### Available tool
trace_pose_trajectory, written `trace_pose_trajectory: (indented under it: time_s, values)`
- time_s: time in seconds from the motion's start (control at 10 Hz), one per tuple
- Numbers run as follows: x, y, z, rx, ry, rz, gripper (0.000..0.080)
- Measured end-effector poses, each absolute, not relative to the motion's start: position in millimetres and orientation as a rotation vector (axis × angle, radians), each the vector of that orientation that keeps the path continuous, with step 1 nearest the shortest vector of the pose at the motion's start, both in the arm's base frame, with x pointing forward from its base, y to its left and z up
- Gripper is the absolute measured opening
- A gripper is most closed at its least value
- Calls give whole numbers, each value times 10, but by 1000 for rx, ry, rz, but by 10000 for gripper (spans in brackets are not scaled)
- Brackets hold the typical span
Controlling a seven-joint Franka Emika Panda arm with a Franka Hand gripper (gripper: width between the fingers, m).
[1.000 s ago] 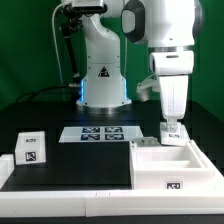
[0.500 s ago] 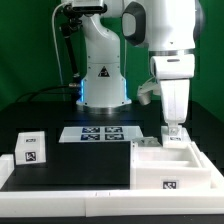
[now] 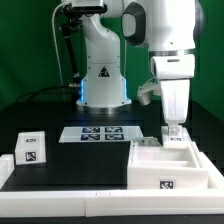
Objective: Assemble cabinet
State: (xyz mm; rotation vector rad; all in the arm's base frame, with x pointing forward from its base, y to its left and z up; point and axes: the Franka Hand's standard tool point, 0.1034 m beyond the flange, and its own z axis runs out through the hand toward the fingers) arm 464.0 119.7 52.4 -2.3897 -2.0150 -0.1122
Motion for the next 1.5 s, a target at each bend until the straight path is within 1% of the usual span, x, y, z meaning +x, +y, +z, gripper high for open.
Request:
trace_pose_trajectory:
  time_s: [0.2,0.6,0.7,1.3,1.5]
  values:
    - [4806,1195,548,-2414,-1982,-91,70]
    - [5046,1142,550,-2443,-1957,-108,70]
    - [5089,1135,555,-2458,-1941,-115,70]
    - [5112,1126,553,-2464,-1932,-114,70]
    - [5287,1082,562,-2475,-1917,-99,70]
